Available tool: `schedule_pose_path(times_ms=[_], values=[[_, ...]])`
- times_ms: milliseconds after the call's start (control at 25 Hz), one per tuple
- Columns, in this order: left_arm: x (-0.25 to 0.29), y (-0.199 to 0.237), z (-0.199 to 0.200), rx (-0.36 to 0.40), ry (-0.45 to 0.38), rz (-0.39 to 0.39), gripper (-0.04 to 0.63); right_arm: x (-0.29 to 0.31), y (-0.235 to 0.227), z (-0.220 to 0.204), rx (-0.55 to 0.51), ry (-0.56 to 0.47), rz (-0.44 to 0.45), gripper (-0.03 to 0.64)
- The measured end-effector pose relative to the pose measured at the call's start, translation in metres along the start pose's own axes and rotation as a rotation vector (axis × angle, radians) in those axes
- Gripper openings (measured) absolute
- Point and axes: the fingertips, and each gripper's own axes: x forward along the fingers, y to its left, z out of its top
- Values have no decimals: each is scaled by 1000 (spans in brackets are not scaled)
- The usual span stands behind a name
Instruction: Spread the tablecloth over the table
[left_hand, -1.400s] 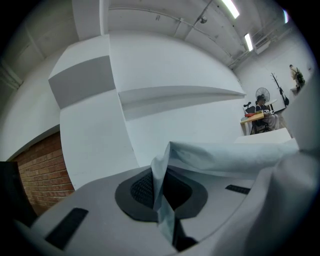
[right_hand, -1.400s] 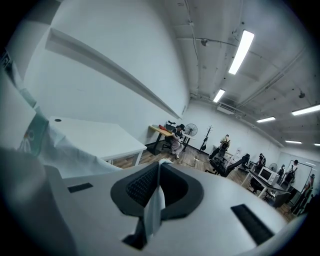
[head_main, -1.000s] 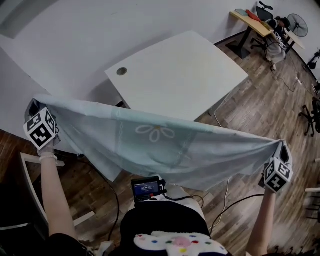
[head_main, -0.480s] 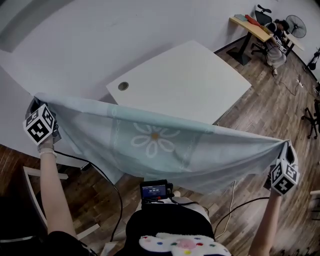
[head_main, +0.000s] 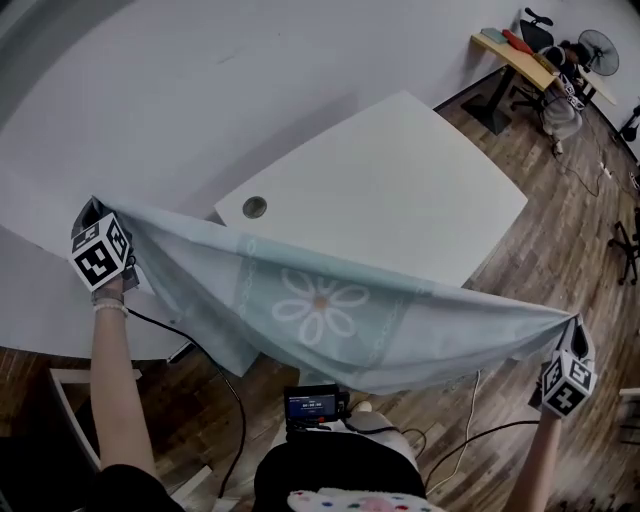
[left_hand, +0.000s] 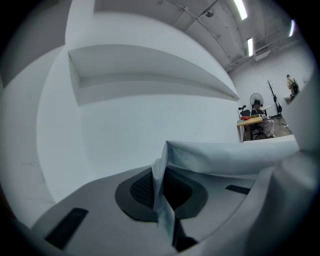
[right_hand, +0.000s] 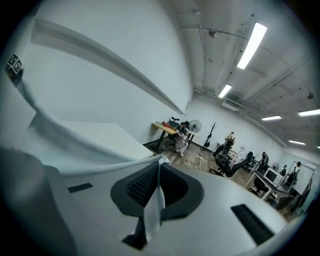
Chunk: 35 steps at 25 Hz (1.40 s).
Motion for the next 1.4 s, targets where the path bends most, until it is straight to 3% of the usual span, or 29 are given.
schedule_pose_path(times_ms=[360,680,960,1400], values=[[137,-40,-7,47,76,-93,15,30,47,9,-16,122,-54,35],[223,-117,5,136,79,-221,15,55,66,5,-24,183,-97,35],[265,-211,32,307,67,-355,15,63,56,-2,-10,234,-152,35],[311,-313,90,406,-7,-441,15,85,32,-8,7,274,-237,35]])
